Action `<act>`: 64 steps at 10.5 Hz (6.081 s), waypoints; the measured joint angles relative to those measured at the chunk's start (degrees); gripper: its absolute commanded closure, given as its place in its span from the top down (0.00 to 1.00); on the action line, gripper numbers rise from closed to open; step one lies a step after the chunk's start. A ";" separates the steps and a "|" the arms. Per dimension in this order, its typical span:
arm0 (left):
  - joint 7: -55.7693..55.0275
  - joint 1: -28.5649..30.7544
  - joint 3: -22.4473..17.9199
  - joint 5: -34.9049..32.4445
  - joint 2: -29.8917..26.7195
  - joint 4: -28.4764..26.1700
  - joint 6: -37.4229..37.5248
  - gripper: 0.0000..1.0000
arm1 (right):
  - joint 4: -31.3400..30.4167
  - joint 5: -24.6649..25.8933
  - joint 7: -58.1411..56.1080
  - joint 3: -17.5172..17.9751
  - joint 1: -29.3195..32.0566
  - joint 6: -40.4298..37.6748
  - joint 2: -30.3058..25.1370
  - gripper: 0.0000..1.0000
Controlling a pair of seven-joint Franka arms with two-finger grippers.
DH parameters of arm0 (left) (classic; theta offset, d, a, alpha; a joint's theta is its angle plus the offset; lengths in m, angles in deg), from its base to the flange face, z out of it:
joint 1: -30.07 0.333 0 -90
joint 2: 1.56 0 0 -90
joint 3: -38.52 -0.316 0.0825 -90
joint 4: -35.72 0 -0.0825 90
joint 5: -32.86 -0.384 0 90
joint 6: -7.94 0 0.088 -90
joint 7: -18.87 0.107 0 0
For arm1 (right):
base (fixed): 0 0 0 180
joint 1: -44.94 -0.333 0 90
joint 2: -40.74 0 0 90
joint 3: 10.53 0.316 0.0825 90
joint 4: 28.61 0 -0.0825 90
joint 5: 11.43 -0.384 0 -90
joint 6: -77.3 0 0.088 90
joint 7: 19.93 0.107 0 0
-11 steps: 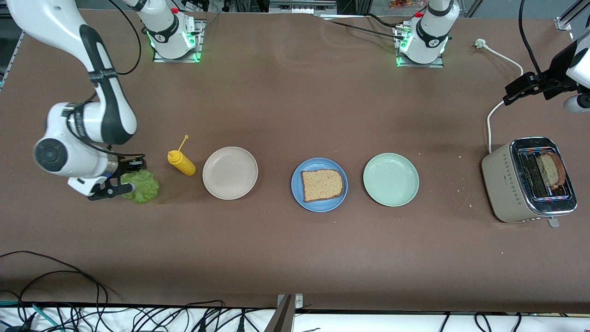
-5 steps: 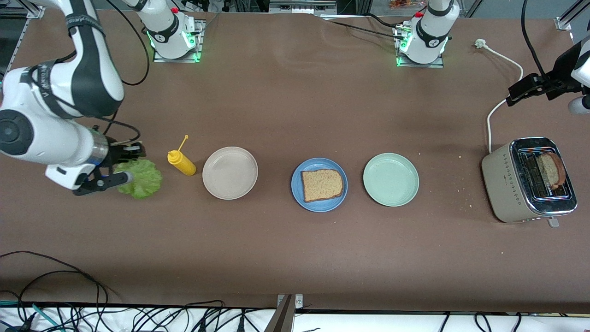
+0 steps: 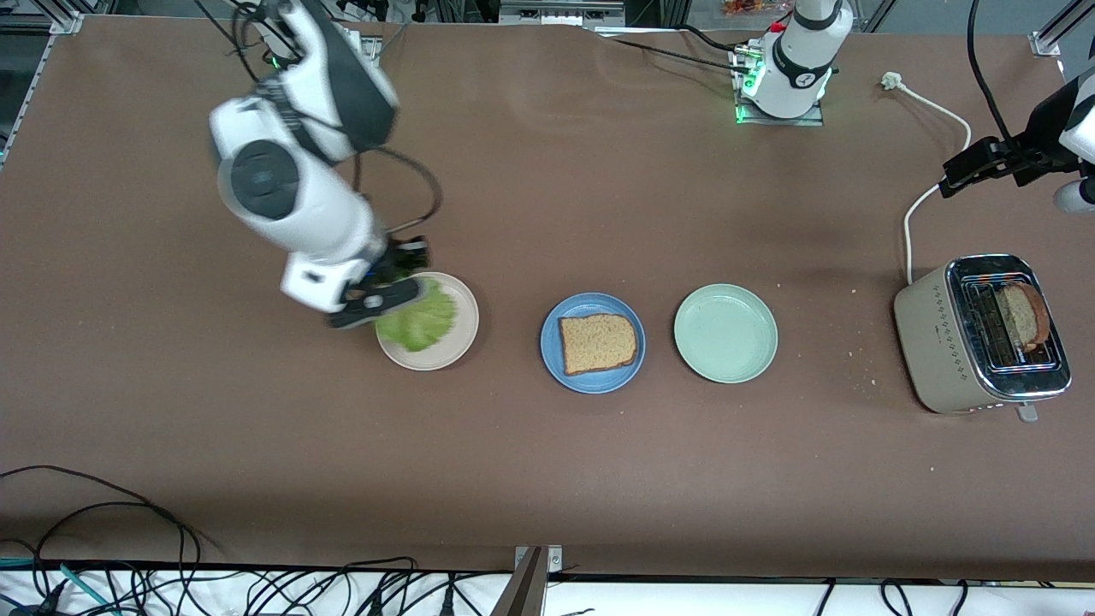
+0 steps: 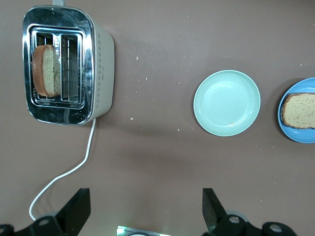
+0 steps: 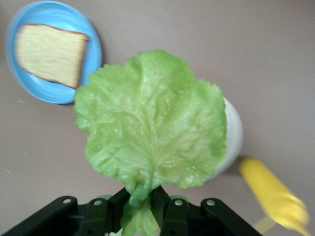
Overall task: Make sandwich in blue plate with both arms
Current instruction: 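Carry the lettuce with the right gripper onto the bread slice, then release the lettuce and move the right gripper back toward the mustard, then grasp the yellow mustard bottle with the right gripper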
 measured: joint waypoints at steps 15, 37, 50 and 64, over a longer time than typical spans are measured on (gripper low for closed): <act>0.00 0.05 -0.09 0.00 0.09 0.06 0.00 1.00 | -0.13 9.76 -1.00 -0.44 -16.53 57.38 26.88 1.00; -0.01 0.20 -0.11 0.00 0.20 0.20 0.00 1.00 | -29.55 -3.95 -43.73 -40.12 -11.26 5.66 -18.81 1.00; -0.01 0.25 -0.10 0.01 0.26 0.29 0.00 1.00 | -29.66 -62.40 -130.50 -41.78 0.77 -1.33 4.42 1.00; -0.01 0.26 -0.11 0.01 0.29 0.31 0.01 1.00 | -23.54 -71.47 -145.64 -40.01 3.36 -13.94 14.38 0.36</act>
